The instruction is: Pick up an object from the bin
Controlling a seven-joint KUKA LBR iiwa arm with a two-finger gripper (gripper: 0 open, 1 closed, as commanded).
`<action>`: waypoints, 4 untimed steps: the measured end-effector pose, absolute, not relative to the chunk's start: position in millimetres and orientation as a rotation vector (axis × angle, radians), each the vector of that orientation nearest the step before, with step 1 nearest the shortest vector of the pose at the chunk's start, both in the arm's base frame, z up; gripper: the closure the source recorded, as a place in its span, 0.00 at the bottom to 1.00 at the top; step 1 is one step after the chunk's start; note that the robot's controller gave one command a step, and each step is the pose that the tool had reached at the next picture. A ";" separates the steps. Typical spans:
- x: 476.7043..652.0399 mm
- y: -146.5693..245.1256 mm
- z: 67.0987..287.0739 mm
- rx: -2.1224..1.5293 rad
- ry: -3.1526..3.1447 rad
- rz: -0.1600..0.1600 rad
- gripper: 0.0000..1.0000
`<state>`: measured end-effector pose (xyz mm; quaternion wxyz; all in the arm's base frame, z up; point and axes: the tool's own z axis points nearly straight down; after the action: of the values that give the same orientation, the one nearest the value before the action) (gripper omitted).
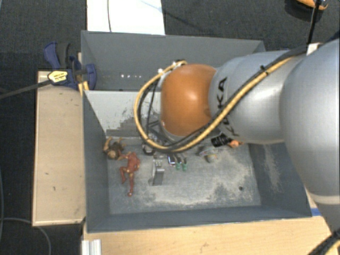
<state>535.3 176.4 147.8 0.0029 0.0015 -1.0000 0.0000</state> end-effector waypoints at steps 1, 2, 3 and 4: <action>537.5 175.5 152.2 -0.004 -3.144 -0.002 0.00; 549.1 223.6 103.5 0.263 -3.139 -0.004 0.00; 547.4 243.5 85.0 0.436 -3.110 -0.003 0.00; 550.1 226.7 108.2 0.844 -3.036 -0.003 0.00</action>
Offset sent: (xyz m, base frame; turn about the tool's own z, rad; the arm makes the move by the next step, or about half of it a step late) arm 0.0141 0.0736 -0.0778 -0.2541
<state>550.1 226.7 108.2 -0.0049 0.2679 -0.9634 -0.0010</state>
